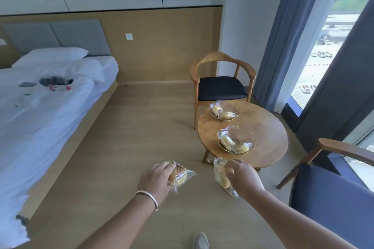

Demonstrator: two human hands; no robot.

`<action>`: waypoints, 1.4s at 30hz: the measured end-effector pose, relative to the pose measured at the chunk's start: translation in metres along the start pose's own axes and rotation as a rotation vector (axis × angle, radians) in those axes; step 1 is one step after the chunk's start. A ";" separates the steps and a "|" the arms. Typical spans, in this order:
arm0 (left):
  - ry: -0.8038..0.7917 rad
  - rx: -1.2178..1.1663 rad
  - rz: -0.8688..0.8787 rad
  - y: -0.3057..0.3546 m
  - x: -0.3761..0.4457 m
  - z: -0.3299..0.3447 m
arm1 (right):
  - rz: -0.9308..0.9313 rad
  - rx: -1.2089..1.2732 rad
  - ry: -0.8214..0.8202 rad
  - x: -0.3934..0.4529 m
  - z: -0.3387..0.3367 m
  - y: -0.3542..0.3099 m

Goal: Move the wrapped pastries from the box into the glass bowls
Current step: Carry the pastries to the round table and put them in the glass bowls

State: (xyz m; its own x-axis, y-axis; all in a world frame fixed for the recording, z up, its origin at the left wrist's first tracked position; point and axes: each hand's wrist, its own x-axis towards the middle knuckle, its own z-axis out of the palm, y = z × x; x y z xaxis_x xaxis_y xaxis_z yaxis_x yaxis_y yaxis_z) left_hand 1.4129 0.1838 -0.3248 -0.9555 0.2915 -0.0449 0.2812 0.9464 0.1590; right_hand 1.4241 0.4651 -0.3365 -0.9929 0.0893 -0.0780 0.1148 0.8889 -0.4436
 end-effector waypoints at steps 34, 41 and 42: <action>-0.333 -0.145 0.606 -0.031 0.657 0.054 | 0.679 -0.083 0.073 0.403 -0.002 0.073; -0.636 -0.386 0.563 0.013 0.725 0.089 | 0.882 -0.073 0.063 0.394 0.002 0.089; -0.682 -0.427 0.540 0.020 0.732 0.095 | 0.897 -0.065 0.061 0.393 0.004 0.092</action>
State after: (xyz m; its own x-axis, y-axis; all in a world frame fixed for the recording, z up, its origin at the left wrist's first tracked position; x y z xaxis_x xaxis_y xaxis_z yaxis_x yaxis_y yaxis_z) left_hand 0.7276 0.4292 -0.4486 -0.4122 0.8174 -0.4024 0.4822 0.5705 0.6648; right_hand 1.0451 0.5804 -0.4118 -0.5307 0.7839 -0.3221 0.8475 0.4966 -0.1877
